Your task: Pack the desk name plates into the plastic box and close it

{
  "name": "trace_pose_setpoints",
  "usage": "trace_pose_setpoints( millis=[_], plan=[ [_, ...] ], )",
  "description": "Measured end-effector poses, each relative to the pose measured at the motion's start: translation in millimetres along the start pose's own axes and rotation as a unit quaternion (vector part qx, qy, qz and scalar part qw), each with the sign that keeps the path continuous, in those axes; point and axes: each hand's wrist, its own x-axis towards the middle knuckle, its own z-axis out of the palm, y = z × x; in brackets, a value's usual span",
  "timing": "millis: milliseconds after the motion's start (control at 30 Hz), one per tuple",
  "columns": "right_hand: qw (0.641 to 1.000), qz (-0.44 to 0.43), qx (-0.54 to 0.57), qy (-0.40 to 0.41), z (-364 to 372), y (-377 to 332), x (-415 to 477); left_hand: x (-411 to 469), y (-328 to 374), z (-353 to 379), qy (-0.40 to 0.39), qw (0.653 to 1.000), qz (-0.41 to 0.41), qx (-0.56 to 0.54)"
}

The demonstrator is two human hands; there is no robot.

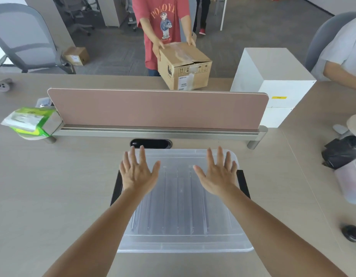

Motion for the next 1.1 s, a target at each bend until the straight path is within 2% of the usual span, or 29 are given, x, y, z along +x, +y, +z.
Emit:
trace_pose_setpoints(
  millis=[67,267,434,600,734,834,1101],
  plan=[
    [1.0,-0.01,-0.014,-0.001,4.1,-0.5,8.9,7.5,6.9,8.1,-0.03,0.999,0.017,0.028],
    [0.999,-0.001,-0.043,0.028,21.2,-2.3,11.2,9.6,9.9,24.3,-0.01,0.993,0.032,0.109],
    [0.999,-0.001,-0.042,0.016,14.4,-3.8,13.5,13.1,16.6,10.5,-0.025,0.99,0.035,0.136],
    [0.997,-0.077,-0.019,-0.008,18.8,13.0,-39.7,-35.9,2.6,-2.9,-0.026,0.988,0.146,0.032],
    [0.994,-0.101,-0.045,-0.013,34.4,26.0,-83.1,-68.7,-23.4,12.2,-0.051,0.978,0.198,0.041],
    [0.995,-0.091,-0.031,0.02,38.9,26.4,-87.3,-71.2,-27.5,19.7,-0.036,0.978,0.2,0.042],
    [0.995,-0.075,-0.049,0.039,44.7,22.7,-85.8,-72.0,-21.2,24.6,-0.032,0.977,0.195,0.085]
  ],
)
